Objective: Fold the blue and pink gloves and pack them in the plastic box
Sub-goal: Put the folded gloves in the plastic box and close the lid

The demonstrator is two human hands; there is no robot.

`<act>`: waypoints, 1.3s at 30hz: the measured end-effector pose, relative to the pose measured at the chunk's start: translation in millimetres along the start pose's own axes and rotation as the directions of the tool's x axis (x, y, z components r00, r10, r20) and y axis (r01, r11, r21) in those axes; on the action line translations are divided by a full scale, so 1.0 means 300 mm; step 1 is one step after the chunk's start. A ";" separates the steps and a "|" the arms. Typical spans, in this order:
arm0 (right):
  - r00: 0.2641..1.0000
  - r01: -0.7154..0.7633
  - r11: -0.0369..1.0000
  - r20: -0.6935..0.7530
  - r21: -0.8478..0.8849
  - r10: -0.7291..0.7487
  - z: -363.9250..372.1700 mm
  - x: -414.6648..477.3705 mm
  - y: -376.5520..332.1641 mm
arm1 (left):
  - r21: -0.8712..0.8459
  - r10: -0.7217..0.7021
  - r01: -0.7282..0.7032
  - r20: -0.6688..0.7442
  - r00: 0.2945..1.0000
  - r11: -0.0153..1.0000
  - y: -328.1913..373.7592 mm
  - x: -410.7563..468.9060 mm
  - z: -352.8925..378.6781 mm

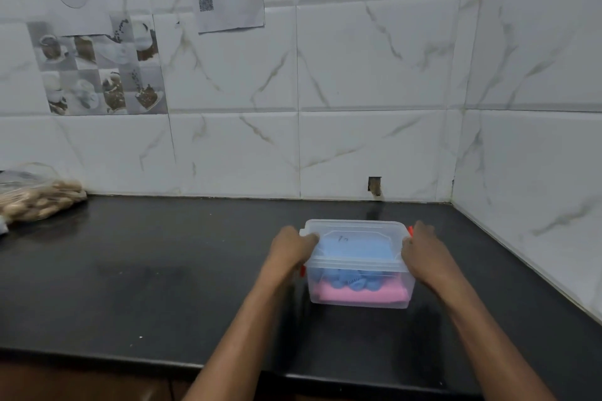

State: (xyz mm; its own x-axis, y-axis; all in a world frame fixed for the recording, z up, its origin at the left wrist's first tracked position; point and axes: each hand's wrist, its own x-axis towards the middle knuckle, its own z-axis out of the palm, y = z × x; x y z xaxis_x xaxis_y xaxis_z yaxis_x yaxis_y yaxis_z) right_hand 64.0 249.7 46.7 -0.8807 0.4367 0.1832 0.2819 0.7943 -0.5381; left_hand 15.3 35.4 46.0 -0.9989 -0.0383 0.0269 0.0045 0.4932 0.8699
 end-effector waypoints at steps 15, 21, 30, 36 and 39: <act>0.655 0.712 0.667 0.549 -0.218 -0.519 0.081 0.039 -0.195 | -0.802 -0.144 0.153 0.085 0.986 0.577 -0.048 -0.041 0.065; 0.692 0.666 0.710 0.545 -0.229 -0.473 0.075 0.051 -0.205 | -0.730 -0.073 0.091 0.056 0.996 0.678 -0.049 -0.031 0.082; 0.704 0.659 0.705 0.546 -0.264 -0.454 0.091 0.063 -0.212 | -0.704 0.027 0.040 0.084 0.996 0.709 -0.077 -0.022 0.080; 0.710 0.654 0.707 0.539 -0.268 -0.453 0.088 0.061 -0.221 | -0.751 0.060 0.037 0.102 0.993 0.659 -0.070 -0.019 0.074; 0.707 0.655 0.705 0.552 -0.274 -0.442 0.086 0.056 -0.225 | -0.745 0.067 0.041 0.115 0.991 0.666 -0.076 -0.015 0.070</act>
State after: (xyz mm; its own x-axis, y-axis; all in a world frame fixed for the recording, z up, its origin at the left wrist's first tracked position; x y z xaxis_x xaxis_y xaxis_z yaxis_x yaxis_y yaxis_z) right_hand 20.3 192.6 64.8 -0.9573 -0.2758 -0.0867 -0.2739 0.9612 -0.0341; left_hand 18.7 42.6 15.8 -0.9951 0.0952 0.0284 -0.0037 -0.3208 0.9471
